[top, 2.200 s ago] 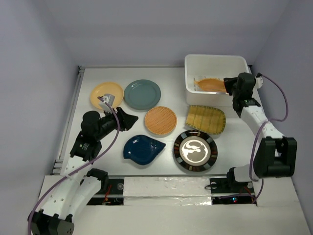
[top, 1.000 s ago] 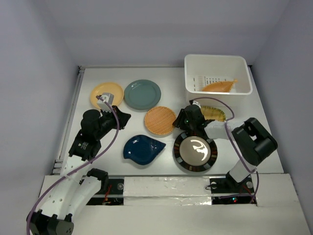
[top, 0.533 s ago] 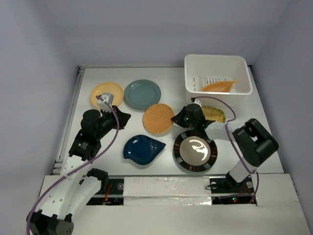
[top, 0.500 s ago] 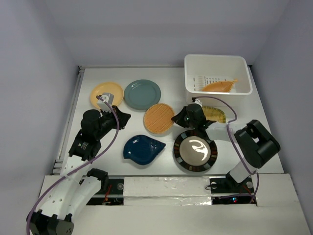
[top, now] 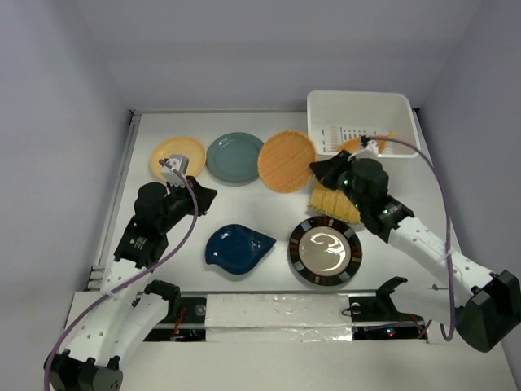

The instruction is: Place the plates into the plastic bin on the countertop

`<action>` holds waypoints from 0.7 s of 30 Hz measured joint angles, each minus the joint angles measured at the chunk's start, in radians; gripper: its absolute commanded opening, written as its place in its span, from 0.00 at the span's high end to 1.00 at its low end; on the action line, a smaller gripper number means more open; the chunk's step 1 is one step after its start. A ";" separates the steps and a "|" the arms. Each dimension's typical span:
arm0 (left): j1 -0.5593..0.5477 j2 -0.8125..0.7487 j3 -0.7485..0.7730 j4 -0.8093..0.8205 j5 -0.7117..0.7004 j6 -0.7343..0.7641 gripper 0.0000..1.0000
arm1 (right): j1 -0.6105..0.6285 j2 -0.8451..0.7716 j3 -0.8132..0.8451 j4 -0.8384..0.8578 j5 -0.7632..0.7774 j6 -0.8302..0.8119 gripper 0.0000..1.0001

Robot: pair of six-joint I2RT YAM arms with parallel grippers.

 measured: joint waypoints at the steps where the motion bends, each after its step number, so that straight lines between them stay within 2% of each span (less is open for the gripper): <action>1: 0.000 -0.002 0.000 0.000 0.000 0.000 0.95 | -0.022 -0.011 0.027 -0.007 0.003 -0.015 1.00; 5: -0.005 -0.010 0.000 0.000 -0.002 0.000 0.95 | -0.195 0.012 0.133 -0.006 0.000 -0.058 1.00; 11: -0.009 -0.022 0.000 0.000 -0.005 0.000 0.94 | -0.417 0.209 0.295 -0.036 0.014 -0.101 1.00; 16: -0.016 -0.024 0.000 -0.001 -0.008 0.000 0.94 | -0.520 0.400 0.439 -0.097 0.010 -0.116 1.00; 21: -0.026 -0.024 0.000 -0.002 -0.010 0.000 0.94 | -0.572 0.575 0.545 -0.146 0.001 -0.124 1.00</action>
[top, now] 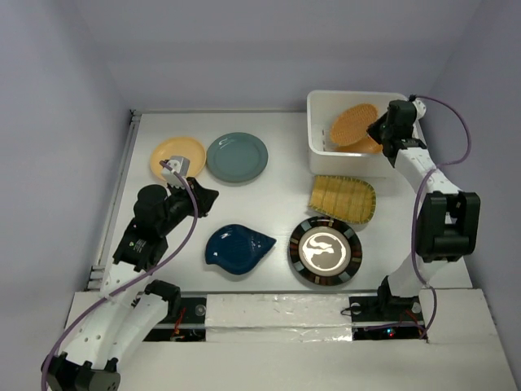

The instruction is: Place the plates into the plastic bin on the countertop

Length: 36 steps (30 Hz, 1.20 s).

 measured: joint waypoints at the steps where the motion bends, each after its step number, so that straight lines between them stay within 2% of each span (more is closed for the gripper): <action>1: -0.002 0.000 0.000 0.000 -0.001 0.000 0.93 | -0.005 0.026 0.007 -0.012 -0.003 -0.001 0.99; 5: -0.004 0.000 0.000 0.000 -0.003 0.000 0.93 | -0.011 0.084 0.008 -0.064 -0.006 -0.003 0.76; 6: -0.005 -0.001 0.000 0.000 -0.004 0.000 0.93 | -0.011 0.086 0.008 -0.070 -0.006 -0.001 0.62; 8: -0.009 -0.002 0.000 0.000 -0.004 0.000 0.93 | -0.011 0.078 0.008 -0.074 -0.007 -0.003 0.50; 9: -0.010 -0.002 0.000 -0.001 -0.004 0.000 0.93 | -0.011 0.069 0.008 -0.072 -0.008 -0.003 0.41; 12: -0.010 -0.006 0.000 -0.003 -0.005 0.000 0.93 | -0.011 0.002 -0.011 -0.068 -0.010 -0.007 0.32; 14: -0.010 -0.007 0.000 -0.003 -0.005 0.000 0.93 | -0.009 -0.087 -0.058 -0.037 -0.025 -0.010 0.32; 17: -0.010 -0.008 0.000 -0.004 -0.007 0.000 0.93 | 0.012 -0.249 -0.135 0.017 -0.064 -0.025 0.69; 18: -0.010 -0.009 0.000 -0.004 -0.008 0.000 0.93 | 0.033 -0.303 -0.165 0.042 -0.081 -0.032 0.92; 19: -0.010 -0.010 0.000 -0.004 -0.008 0.000 0.93 | 0.063 -0.347 -0.189 0.061 -0.104 -0.041 0.98; 20: -0.010 -0.010 0.000 -0.004 -0.009 0.000 0.93 | 0.117 -0.389 -0.219 0.086 -0.117 -0.045 1.00; 23: -0.010 -0.010 0.000 -0.004 -0.012 0.000 0.93 | 0.329 -0.455 -0.311 0.134 -0.204 -0.072 1.00; 27: -0.010 -0.009 0.000 -0.004 -0.013 0.000 0.93 | 0.570 -0.418 -0.438 0.148 -0.341 -0.105 1.00; 30: -0.010 -0.005 0.000 -0.004 -0.012 0.000 0.93 | 0.660 -0.355 -0.484 0.097 -0.378 -0.139 1.00; 32: -0.010 -0.004 0.000 -0.004 -0.012 0.000 0.93 | 0.682 -0.319 -0.498 0.074 -0.391 -0.156 0.96; 36: -0.010 -0.004 0.000 -0.004 -0.012 0.000 0.93 | 0.699 -0.254 -0.496 0.064 -0.393 -0.186 0.51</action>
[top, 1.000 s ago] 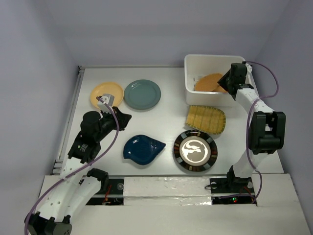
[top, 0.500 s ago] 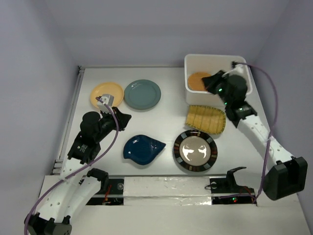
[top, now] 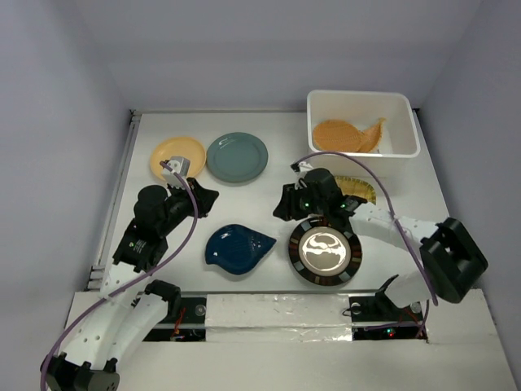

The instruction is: Place the plates into the plastic bin on the countertop

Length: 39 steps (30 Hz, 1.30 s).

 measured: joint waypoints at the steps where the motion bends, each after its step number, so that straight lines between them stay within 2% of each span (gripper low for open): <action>1: 0.000 0.000 0.000 0.000 0.000 0.000 0.93 | 0.005 0.023 0.005 -0.002 -0.001 -0.008 0.45; 2: 0.000 0.000 0.000 0.000 0.000 0.000 0.93 | 0.015 0.053 0.019 -0.007 -0.001 -0.023 0.38; 3: 0.000 0.000 0.000 0.000 0.000 0.000 0.93 | 0.026 0.087 0.038 -0.012 -0.006 -0.037 0.25; 4: 0.000 0.000 0.000 0.000 0.000 0.000 0.93 | 0.042 0.129 0.065 -0.022 -0.011 -0.051 0.21; 7: 0.000 0.003 0.000 0.000 0.001 0.000 0.93 | 0.094 0.250 0.150 -0.036 -0.025 -0.099 0.19; 11: 0.000 0.006 0.000 -0.001 0.000 0.000 0.93 | 0.137 0.377 0.239 -0.040 -0.072 -0.145 0.21; 17: 0.000 0.006 0.000 0.000 0.000 0.000 0.93 | 0.170 0.487 0.293 -0.035 -0.134 -0.179 0.38; 23: 0.000 0.005 0.000 0.000 -0.001 0.000 0.93 | 0.180 0.527 0.300 0.011 -0.194 -0.182 0.61; 27: 0.000 0.001 0.000 -0.002 -0.006 0.000 0.93 | 0.178 0.554 0.305 0.030 -0.228 -0.179 1.00; 34: 0.000 -0.023 0.000 -0.006 -0.015 0.001 0.93 | 0.183 0.513 0.268 0.051 -0.238 -0.119 1.00; 39: 0.000 -0.049 0.005 -0.011 -0.028 0.001 0.92 | 0.163 0.377 0.259 0.017 -0.115 -0.087 1.00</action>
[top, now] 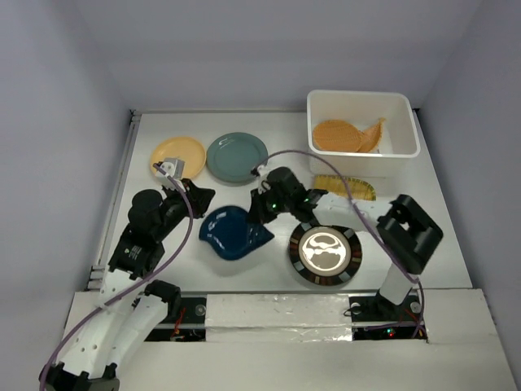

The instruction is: Place the plates into the plastic bin on the countertop

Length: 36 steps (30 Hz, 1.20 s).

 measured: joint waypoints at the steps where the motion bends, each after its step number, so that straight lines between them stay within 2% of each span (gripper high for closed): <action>1: 0.000 -0.006 0.003 -0.001 -0.003 0.000 0.92 | -0.019 -0.037 0.000 0.001 0.018 0.013 1.00; 4: -0.003 -0.023 0.005 -0.002 -0.012 0.002 0.92 | -0.121 -0.150 0.006 0.002 0.063 0.050 1.00; 10: -0.027 -0.041 0.005 -0.004 -0.017 0.002 0.92 | -0.438 -0.313 0.104 -0.051 0.192 0.080 1.00; 15: -0.045 -0.051 0.005 -0.004 -0.020 0.002 0.92 | -0.695 -0.316 0.242 -0.121 0.263 0.083 1.00; 19: -0.060 -0.055 0.005 -0.005 -0.023 0.003 0.92 | -0.832 -0.253 0.327 -0.167 0.261 0.085 1.00; 25: -0.075 -0.057 0.005 -0.006 -0.030 0.003 0.92 | -0.938 -0.061 0.481 -0.271 0.205 0.031 1.00; 36: -0.079 -0.056 0.005 -0.014 -0.038 0.003 0.91 | -0.990 0.224 0.692 -0.438 0.084 -0.185 1.00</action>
